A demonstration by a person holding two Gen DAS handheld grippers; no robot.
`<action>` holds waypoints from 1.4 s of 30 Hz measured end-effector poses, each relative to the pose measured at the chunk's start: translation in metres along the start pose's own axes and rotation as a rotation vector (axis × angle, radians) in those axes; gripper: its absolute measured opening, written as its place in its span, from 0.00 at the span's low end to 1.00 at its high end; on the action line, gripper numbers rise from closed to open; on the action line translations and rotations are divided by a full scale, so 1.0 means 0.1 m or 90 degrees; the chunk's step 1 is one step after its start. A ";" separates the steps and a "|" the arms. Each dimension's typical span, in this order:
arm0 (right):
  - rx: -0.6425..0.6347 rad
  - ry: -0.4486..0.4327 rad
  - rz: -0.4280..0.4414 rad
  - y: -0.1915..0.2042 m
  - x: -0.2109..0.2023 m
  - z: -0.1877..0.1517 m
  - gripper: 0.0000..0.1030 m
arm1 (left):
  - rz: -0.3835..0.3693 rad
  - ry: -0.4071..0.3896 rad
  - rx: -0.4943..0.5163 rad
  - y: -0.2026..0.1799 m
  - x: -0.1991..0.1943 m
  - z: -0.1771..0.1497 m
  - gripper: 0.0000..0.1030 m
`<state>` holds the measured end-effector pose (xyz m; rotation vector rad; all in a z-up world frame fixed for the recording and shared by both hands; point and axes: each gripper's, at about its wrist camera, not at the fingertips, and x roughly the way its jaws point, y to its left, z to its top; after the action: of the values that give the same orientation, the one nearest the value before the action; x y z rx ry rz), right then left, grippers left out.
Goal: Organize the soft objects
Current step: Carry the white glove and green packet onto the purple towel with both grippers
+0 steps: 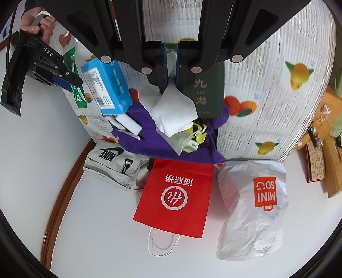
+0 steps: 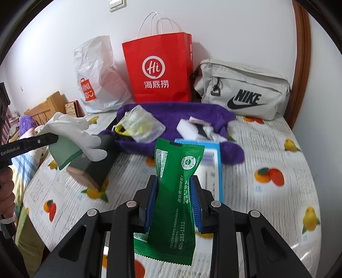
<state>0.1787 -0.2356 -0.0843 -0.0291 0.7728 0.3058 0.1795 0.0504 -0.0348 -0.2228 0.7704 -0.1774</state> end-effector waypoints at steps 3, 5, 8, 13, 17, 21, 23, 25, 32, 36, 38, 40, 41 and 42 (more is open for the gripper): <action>-0.006 -0.007 0.002 -0.03 0.08 0.16 0.30 | -0.001 0.004 0.004 -0.01 0.11 0.12 0.07; -0.009 -0.009 0.003 -0.04 0.16 0.26 0.30 | 0.000 0.006 0.009 -0.02 0.17 0.19 0.07; -0.010 -0.011 0.012 -0.07 0.28 0.40 0.30 | -0.001 0.009 0.012 -0.02 0.28 0.29 0.07; -0.016 -0.011 0.015 -0.12 0.47 0.62 0.30 | -0.004 0.016 0.009 0.00 0.48 0.45 0.07; -0.022 -0.008 0.022 -0.16 0.61 0.77 0.30 | -0.006 0.020 0.007 0.01 0.64 0.59 0.07; -0.025 -0.005 0.021 -0.21 0.76 0.90 0.30 | -0.011 0.027 0.016 -0.03 0.81 0.68 0.07; -0.025 -0.003 0.021 -0.25 0.83 0.97 0.30 | -0.016 0.036 0.017 -0.05 0.92 0.71 0.07; -0.023 0.002 0.021 -0.28 0.91 1.01 0.30 | -0.020 0.044 0.017 -0.07 1.03 0.74 0.07; 0.001 0.023 0.036 -0.41 1.19 1.18 0.30 | -0.019 0.064 0.012 -0.05 1.30 0.82 0.07; 0.004 0.036 0.050 -0.43 1.34 1.27 0.30 | -0.019 0.071 0.012 -0.04 1.41 0.85 0.07; 0.001 0.035 0.050 -0.43 1.39 1.29 0.30 | -0.019 0.073 0.014 -0.05 1.46 0.87 0.07; 0.000 0.039 0.049 -0.44 1.45 1.32 0.30 | -0.020 0.076 0.015 -0.05 1.50 0.89 0.07; -0.001 0.043 0.050 -0.44 1.47 1.33 0.30 | -0.021 0.077 0.015 -0.06 1.52 0.90 0.07; -0.001 0.046 0.049 -0.44 1.50 1.34 0.30 | -0.023 0.079 0.016 -0.06 1.54 0.90 0.07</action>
<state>0.3837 -0.2199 -0.0961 -0.0129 0.8464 0.3797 0.3511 0.0200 -0.0734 -0.2038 0.8868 -0.2361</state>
